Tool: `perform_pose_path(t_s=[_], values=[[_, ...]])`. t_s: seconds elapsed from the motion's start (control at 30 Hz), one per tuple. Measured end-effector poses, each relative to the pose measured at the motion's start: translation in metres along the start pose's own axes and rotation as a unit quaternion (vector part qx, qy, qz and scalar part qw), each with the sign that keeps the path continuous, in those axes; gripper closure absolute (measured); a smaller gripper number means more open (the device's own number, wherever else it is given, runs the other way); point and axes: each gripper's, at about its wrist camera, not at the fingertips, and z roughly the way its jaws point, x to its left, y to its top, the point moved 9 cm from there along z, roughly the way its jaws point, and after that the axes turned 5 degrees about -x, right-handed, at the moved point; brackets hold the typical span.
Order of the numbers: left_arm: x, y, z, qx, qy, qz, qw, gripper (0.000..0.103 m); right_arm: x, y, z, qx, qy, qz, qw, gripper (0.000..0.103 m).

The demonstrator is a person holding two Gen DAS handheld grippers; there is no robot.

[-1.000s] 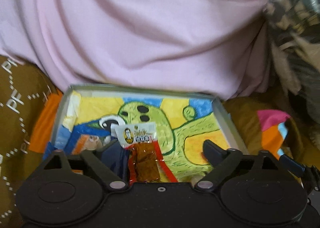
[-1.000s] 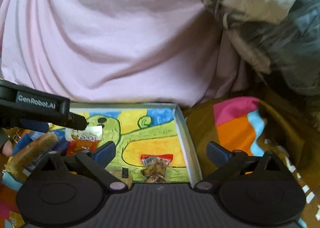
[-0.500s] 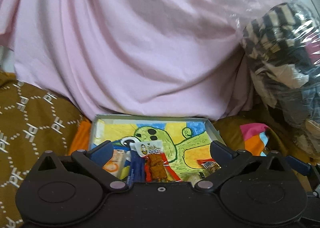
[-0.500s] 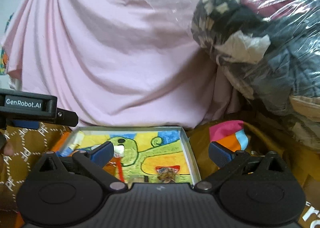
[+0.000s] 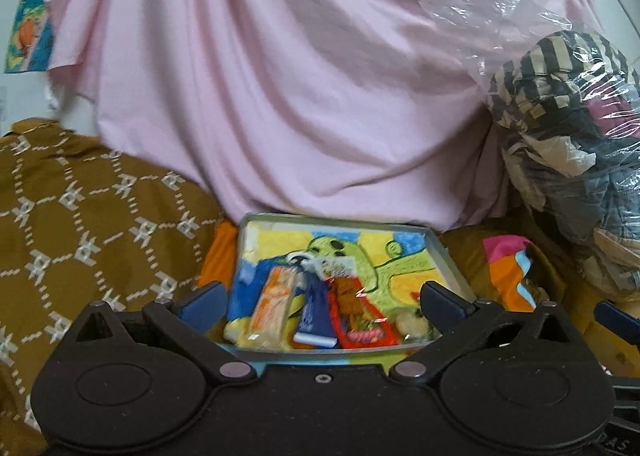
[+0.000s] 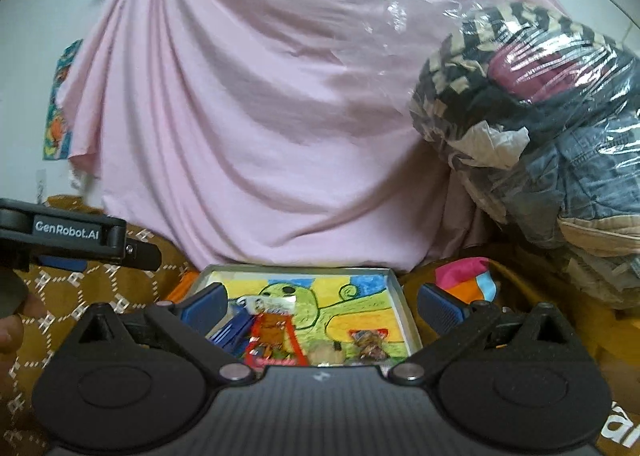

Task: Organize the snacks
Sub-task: 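Withdraw both open tools from the tray back over the remaining snacks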

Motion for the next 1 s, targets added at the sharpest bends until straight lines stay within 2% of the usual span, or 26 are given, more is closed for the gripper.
perform_pose_path(t_s=[0.47, 1.0], values=[[0.034, -0.057, -0.072, 0.021, 0.044, 0.044, 0.9978, 0.001, 0.036, -0.039, -0.060, 0.038, 0.037, -0.019, 0.998, 0.000], [0.084, -0.120, -0.089, 0.090, 0.084, 0.042, 0.9915, 0.001, 0.059, -0.099, -0.076, 0.114, 0.066, -0.033, 0.991, 0.000]])
